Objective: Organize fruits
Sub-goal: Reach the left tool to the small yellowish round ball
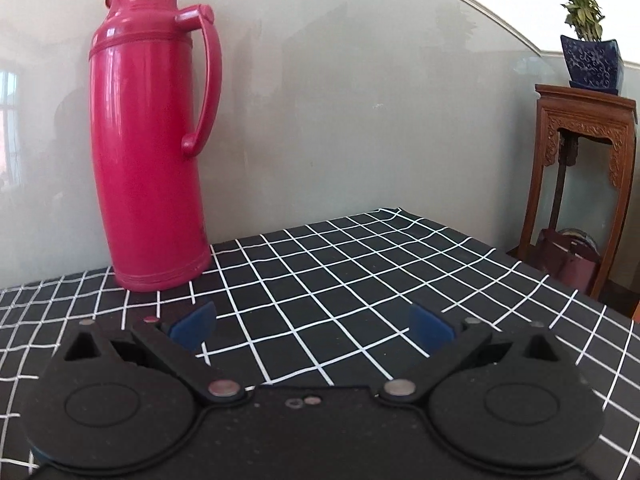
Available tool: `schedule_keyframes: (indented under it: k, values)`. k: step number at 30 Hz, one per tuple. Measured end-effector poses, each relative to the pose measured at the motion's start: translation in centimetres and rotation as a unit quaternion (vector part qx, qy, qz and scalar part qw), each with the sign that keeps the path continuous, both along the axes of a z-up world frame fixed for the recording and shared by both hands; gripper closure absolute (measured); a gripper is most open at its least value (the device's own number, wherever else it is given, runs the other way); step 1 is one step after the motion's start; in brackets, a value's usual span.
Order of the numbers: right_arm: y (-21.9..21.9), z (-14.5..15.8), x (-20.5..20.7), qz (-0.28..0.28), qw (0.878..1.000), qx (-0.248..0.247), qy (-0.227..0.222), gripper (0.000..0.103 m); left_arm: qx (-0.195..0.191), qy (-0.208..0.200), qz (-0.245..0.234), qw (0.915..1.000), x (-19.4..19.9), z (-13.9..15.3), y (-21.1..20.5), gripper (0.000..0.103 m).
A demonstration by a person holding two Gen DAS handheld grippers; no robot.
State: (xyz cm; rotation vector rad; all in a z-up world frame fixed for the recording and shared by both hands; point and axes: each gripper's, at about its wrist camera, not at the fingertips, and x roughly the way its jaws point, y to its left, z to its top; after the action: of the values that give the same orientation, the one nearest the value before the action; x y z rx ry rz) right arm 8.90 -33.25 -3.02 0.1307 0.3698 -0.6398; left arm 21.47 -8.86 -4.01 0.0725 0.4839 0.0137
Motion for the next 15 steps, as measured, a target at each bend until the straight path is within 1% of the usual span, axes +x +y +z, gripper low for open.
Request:
schedule_keyframes:
  k: [2, 4, 7, 9, 11, 12, 13, 14, 15]
  values:
    - [0.2, 0.0, 0.4, 0.007, 1.000, 0.001, 0.000, 0.000, 0.003, 0.010, 0.002, 0.9999, 0.8, -0.4, -0.6, 0.017]
    - [0.5, 0.0, 0.7, 0.015, 1.000, 0.003, 0.002, 0.000, -0.009, 0.025, 0.003, 0.9996, 1.6, -0.6, -0.7, 0.020]
    - [1.3, -0.1, 1.7, 0.029, 1.000, 0.001, 0.009, 0.000, -0.024, 0.031, 0.014, 0.9991, 2.1, -0.8, -0.4, 0.020]
    - [1.9, -0.2, 2.3, 0.040, 0.999, -0.001, 0.011, 0.000, -0.031, 0.034, 0.017, 0.9988, 2.4, -1.0, -0.2, 0.022]
    - [2.4, -0.2, 2.6, 0.046, 0.999, -0.004, 0.012, 0.000, -0.029, 0.039, 0.015, 0.9987, 2.6, -1.1, -0.2, 0.032]
    - [2.6, -0.2, 2.7, 0.049, 0.999, -0.006, 0.013, 0.000, -0.026, 0.044, 0.014, 0.9986, 2.8, -1.2, -0.3, 0.034]
    - [2.8, -0.2, 2.8, 0.050, 0.999, -0.007, 0.013, 0.000, -0.023, 0.050, 0.011, 0.9984, 3.0, -1.3, -0.5, 0.039]
    - [2.9, -0.2, 2.7, 0.052, 0.999, -0.006, 0.012, 0.000, -0.020, 0.052, 0.011, 0.9984, 3.1, -1.3, -0.7, 0.042]
    - [2.9, -0.1, 2.7, 0.053, 0.999, -0.004, 0.010, 0.000, -0.016, 0.053, 0.011, 0.9984, 3.3, -1.4, -0.9, 0.042]
